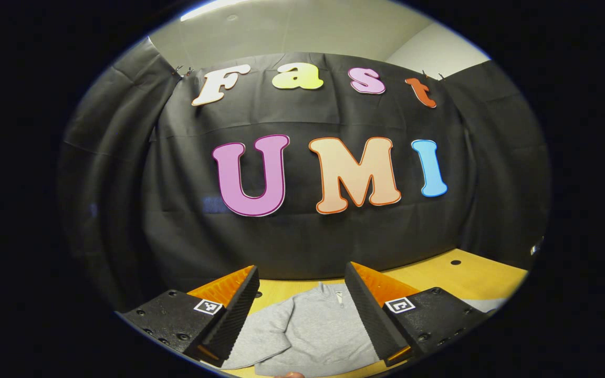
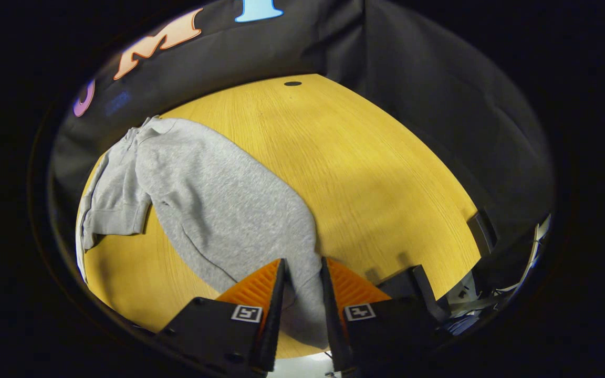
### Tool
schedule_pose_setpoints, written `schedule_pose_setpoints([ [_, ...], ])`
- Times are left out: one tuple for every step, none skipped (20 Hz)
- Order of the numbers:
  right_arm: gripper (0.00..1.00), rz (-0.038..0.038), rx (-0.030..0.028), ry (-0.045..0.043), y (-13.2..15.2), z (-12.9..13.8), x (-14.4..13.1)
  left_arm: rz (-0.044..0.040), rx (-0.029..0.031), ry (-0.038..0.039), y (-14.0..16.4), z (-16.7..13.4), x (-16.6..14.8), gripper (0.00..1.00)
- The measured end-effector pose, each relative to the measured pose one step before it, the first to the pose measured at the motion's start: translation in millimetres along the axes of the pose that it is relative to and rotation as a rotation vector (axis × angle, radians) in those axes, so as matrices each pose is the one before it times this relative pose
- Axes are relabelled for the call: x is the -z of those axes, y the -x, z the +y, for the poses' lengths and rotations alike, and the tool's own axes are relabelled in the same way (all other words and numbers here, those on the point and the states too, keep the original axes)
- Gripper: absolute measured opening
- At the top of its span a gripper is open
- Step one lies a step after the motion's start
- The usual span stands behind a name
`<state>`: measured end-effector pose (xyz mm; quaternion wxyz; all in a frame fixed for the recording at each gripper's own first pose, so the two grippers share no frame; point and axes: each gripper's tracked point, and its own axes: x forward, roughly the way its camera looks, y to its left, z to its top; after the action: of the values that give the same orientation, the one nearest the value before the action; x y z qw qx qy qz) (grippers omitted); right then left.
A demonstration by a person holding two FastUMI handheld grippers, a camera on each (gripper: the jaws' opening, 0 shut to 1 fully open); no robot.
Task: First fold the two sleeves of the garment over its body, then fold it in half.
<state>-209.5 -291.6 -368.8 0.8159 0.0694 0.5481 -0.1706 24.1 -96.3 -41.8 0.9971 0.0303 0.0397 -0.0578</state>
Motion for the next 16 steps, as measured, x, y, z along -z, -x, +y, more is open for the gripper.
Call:
schedule_pose_setpoints([
  [0.25,0.00297,-0.00753,0.00361,1.81,0.97,0.04,0.00189,-0.00463,0.00155,-0.16,-2.72,0.26,0.96],
  [0.23,-0.00265,-0.01012,0.00915,-0.69,0.92,-1.12,0.00351,-0.00973,-0.00042,0.42,-2.33,0.00,0.96],
  [0.16,-0.00094,-0.00766,-0.01822,1.06,1.82,-0.99,0.00360,-0.01120,-0.00026,1.01,-1.35,1.33,0.96],
  [0.08,0.00381,-0.02622,-0.02283,0.85,6.31,-1.16,0.00338,-0.01295,-0.00149,1.26,-0.74,0.53,0.95],
  [0.07,-0.00286,-0.02215,-0.02498,-1.78,3.74,-1.57,0.00216,-0.01573,-0.00311,2.25,0.61,1.25,0.95],
  [0.08,0.00778,-0.01857,-0.02207,-0.64,3.26,-1.93,0.00271,-0.01336,-0.00372,1.03,1.22,0.35,0.94],
  [0.07,0.00229,-0.01330,-0.01738,-1.05,3.84,-3.24,0.00168,-0.00904,-0.00215,2.27,0.55,1.53,0.98],
  [0.07,-0.00116,-0.00999,-0.00760,-0.80,3.08,-5.65,-0.00544,-0.00672,0.00243,0.31,1.22,-1.99,0.98],
  [0.07,-0.00678,-0.00016,-0.00316,0.65,2.39,-5.52,-0.00151,-0.00486,0.00307,-0.60,1.81,-0.07,0.94],
  [0.07,-0.01321,-0.00464,-0.00419,0.94,4.55,-9.13,0.00298,0.00025,0.00237,-1.36,1.66,-0.31,0.94],
  [0.07,-0.02036,-0.00382,-0.00677,1.06,6.24,-10.07,-0.00370,0.00539,0.00209,-0.92,2.40,-1.45,0.94],
  [0.07,-0.01599,-0.00112,-0.00946,1.75,7.68,-10.16,-0.00020,0.00650,-0.00315,-1.35,3.09,-2.24,0.94],
  [0.07,-0.02553,-0.00961,-0.00994,1.58,11.11,-12.99,-0.01062,-0.00008,-0.00663,-1.34,6.53,-1.88,0.94],
  [0.07,-0.01990,-0.01332,0.00141,0.14,11.80,-12.48,-0.01669,-0.00833,-0.00567,-1.88,9.20,-4.48,0.94],
  [0.07,-0.01911,-0.00679,0.00621,0.79,9.31,-10.63,-0.00139,-0.00681,-0.00392,-1.98,9.73,0.83,0.94],
  [0.05,-0.02336,-0.00596,0.00792,1.25,11.21,-11.27,0.00708,-0.00386,-0.00201,-0.13,8.03,2.86,0.98],
])
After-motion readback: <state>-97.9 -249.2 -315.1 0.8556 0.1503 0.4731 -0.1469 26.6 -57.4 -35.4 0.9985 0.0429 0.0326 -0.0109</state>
